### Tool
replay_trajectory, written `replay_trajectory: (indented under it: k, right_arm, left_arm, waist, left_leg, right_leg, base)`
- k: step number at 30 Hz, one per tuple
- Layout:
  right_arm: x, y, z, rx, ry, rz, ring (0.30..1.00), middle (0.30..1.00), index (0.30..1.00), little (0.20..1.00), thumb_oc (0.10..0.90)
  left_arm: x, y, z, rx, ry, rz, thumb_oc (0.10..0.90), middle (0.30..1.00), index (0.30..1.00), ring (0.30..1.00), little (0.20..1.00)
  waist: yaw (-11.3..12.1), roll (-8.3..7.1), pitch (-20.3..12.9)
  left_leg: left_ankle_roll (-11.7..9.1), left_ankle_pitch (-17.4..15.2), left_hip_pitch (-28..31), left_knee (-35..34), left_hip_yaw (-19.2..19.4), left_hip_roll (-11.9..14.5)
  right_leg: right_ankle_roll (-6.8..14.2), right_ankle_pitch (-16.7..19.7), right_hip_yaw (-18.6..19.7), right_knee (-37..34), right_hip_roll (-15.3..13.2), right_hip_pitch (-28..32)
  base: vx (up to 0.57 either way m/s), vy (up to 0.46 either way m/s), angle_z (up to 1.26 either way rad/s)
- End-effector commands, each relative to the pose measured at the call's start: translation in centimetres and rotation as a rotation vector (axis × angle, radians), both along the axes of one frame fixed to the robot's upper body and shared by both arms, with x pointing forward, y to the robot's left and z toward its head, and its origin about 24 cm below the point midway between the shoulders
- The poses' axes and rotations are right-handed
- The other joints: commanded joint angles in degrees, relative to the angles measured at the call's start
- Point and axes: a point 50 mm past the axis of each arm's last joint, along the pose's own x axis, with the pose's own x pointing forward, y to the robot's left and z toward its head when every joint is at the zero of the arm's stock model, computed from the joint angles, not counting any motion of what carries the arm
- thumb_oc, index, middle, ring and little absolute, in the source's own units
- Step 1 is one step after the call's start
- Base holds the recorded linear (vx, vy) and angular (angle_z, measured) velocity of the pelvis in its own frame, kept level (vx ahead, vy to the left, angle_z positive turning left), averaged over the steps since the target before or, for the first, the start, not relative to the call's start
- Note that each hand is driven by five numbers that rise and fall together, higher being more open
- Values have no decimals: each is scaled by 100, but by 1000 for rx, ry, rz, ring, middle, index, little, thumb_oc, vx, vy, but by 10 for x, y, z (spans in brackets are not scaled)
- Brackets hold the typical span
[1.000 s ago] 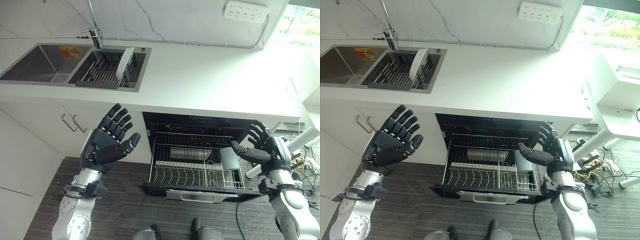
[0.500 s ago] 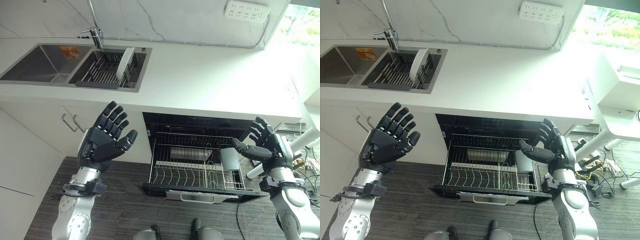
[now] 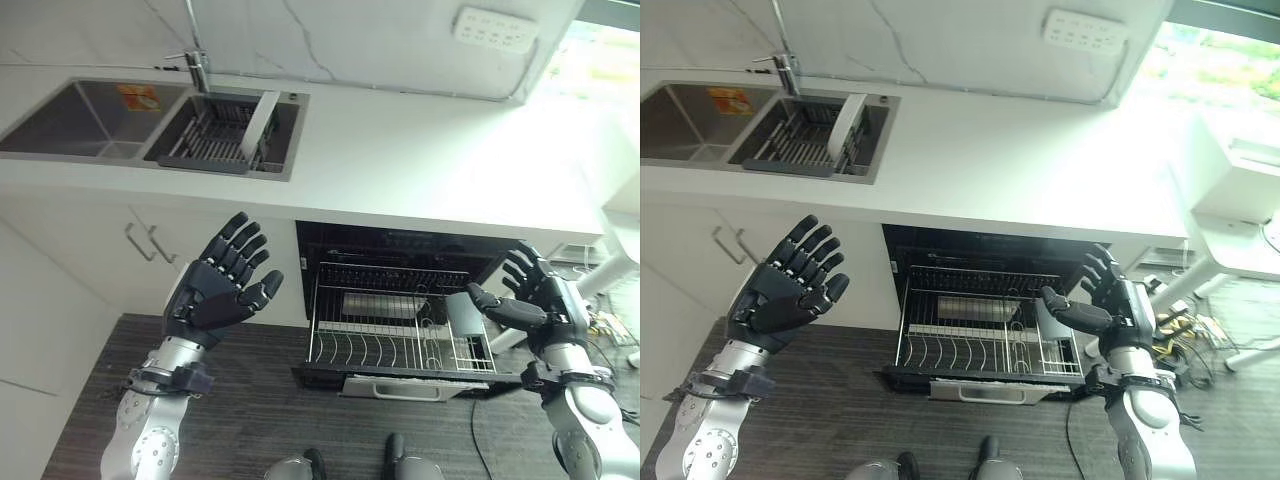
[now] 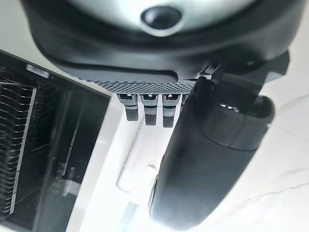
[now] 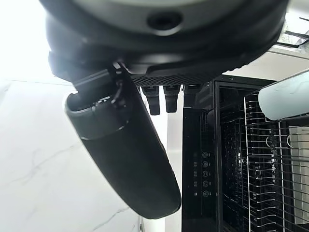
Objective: Place the dishes in the dishwasher.
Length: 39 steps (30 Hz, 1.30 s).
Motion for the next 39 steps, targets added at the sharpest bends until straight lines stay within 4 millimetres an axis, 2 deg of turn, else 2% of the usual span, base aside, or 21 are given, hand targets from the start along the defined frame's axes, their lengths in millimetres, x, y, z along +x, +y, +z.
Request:
replay_trajectory:
  k: [1,2,4,7,8,9,10,11,12,13,14,17,20,22,25,27,29,34,37,38,39]
  right_arm:
    - [11,-6,58,11,-327,-1,900,900,900,900,800]
    - [11,-4,56,-44,-326,-10,900,900,900,900,800]
    - [7,-4,54,-17,-316,3,900,900,900,900,800]
    - [9,-1,54,-23,-301,8,900,900,900,900,800]
    - [10,0,54,-37,-301,6,900,900,900,900,800]
    - [10,0,55,-58,-303,0,900,900,900,900,800]
    - [10,-1,57,-68,-304,-8,900,900,900,900,800]
    - [12,-4,62,-69,-309,-17,900,900,900,900,800]
    - [12,-7,64,-73,-315,-6,900,900,900,900,800]
    - [12,-7,64,-71,-315,-1,900,900,900,900,800]
    - [10,-8,63,-68,-315,9,900,900,900,900,800]
    - [8,-10,68,-104,-332,30,900,900,900,900,800]
    - [12,-9,77,-124,-344,32,900,900,900,900,800]
    - [12,-8,79,-144,-349,38,900,900,900,900,800]
    - [9,-9,78,-159,-344,17,900,900,900,900,800]
    - [6,-13,77,-141,-343,-11,900,900,900,900,800]
    - [2,-14,74,-115,-348,-40,900,900,900,900,800]
    - [0,-9,64,-79,-325,-56,900,900,900,900,800]
    - [5,-2,61,-73,-317,-38,900,900,900,900,800]
    - [8,2,61,-72,-314,-8,900,900,900,900,800]
    - [9,3,62,-74,-314,-2,900,900,900,900,800]
  left_arm:
    - [10,-7,52,14,-278,-47,800,900,900,900,900]
    - [12,-10,48,21,-260,-39,800,900,900,900,900]
    - [10,-8,44,18,-241,-30,800,900,900,900,900]
    - [8,-8,43,16,-237,-31,800,900,900,900,900]
    - [9,-12,43,21,-240,-41,800,900,900,900,900]
    - [10,-17,44,12,-242,-48,800,900,900,900,900]
    - [10,-19,44,6,-240,-51,800,900,900,900,900]
    - [11,-23,46,-9,-245,-61,800,900,900,900,900]
    - [8,-25,47,-16,-266,-56,800,900,900,900,900]
    - [7,-25,47,-17,-270,-55,800,900,900,900,900]
    - [4,-24,46,-20,-275,-47,800,900,900,900,900]
    - [-1,-23,41,-68,-275,-28,800,900,900,900,900]
    - [-1,-24,35,-77,-279,-34,800,900,900,900,900]
    - [-3,-24,34,-75,-278,-34,800,900,900,900,900]
    - [-1,-18,38,-83,-285,-37,800,900,900,900,900]
    - [1,-17,44,-59,-297,-59,800,900,900,900,900]
    - [6,-20,52,1,-331,-98,800,900,900,900,900]
    - [9,-26,65,68,-367,-177,800,900,900,900,900]
    - [9,-29,73,122,-400,-207,800,900,900,900,900]
    - [7,-30,79,163,-429,-197,800,900,900,900,900]
    - [6,-31,81,182,-444,-192,800,900,900,900,900]
  waist:
    - [-46,42,-124]
    - [13,-15,-140]
    - [19,16,-161]
    - [33,144,-221]
    - [38,152,-200]
    - [75,115,-140]
    - [105,73,-83]
    - [79,1,-29]
    - [16,-5,-29]
    - [7,3,-38]
    - [-9,24,-53]
    - [-35,79,-144]
    - [0,153,-205]
    - [-69,223,-257]
    - [-146,278,-324]
    - [-142,261,-336]
    - [-112,200,-322]
    - [-9,71,-308]
    - [81,118,-312]
    - [182,142,-327]
    - [190,139,-320]
  left_leg:
    - [-531,-409,383,-357,-736,-240]
    - [-529,-415,417,-357,-662,-391]
    - [-542,-409,477,-357,-652,-418]
    - [-580,-381,669,-357,-480,-448]
    - [-638,-238,710,-357,-321,-435]
    - [-795,106,685,-357,-275,-457]
    - [-941,416,619,-357,-227,-360]
    - [-1050,457,555,-357,-112,-44]
    - [-1081,272,578,-357,-215,279]
    - [-1087,260,578,-357,-236,314]
    - [-1140,296,531,-357,-338,446]
    - [-1395,725,152,-357,-829,1134]
    - [-1481,834,-18,-357,-1190,1264]
    - [-1479,629,96,-357,-966,1313]
    - [-1467,257,278,-357,-648,1142]
    - [-1420,135,280,-357,-717,966]
    - [-1273,-85,286,-357,-883,618]
    - [-855,-394,334,-357,-1075,-42]
    - [-737,-383,306,-357,-1133,-142]
    - [-684,-380,299,-357,-1064,-128]
    - [-666,-386,298,-357,-1075,-141]
  right_leg:
    - [179,-759,472,429,476,526]
    - [96,-928,401,429,438,512]
    - [-20,-1198,460,429,485,515]
    - [-213,-1608,465,429,513,561]
    - [-276,-1652,487,429,469,598]
    - [-314,-1646,551,429,377,650]
    - [-348,-1642,564,429,307,686]
    - [-383,-1611,579,429,200,676]
    - [-345,-1580,618,429,144,627]
    - [-342,-1574,625,429,144,618]
    - [-337,-1575,673,429,166,588]
    - [-346,-1610,915,429,153,404]
    - [-338,-1665,1028,429,78,350]
    - [-292,-1643,968,429,-77,307]
    - [12,-1490,849,429,-439,262]
    - [228,-1354,817,429,-650,242]
    - [427,-1073,783,429,-915,196]
    - [488,-211,721,429,-1321,195]
    - [511,67,533,429,-1377,274]
    - [498,55,183,429,-1260,404]
    - [486,5,156,429,-1172,404]
  base:
    - [5,-125,-15]
    - [101,-226,-27]
    - [123,-229,-12]
    - [89,-146,8]
    - [75,-93,0]
    - [46,-80,-7]
    - [-21,-28,-11]
    - [-67,139,-28]
    - [-67,188,-26]
    - [-37,229,-18]
    - [-30,193,-4]
    - [-20,321,-10]
    - [52,373,-51]
    - [58,510,-50]
    - [49,504,-12]
    - [45,466,14]
    - [42,492,37]
    - [41,415,37]
    - [41,352,6]
    - [19,314,12]
    - [6,201,-24]
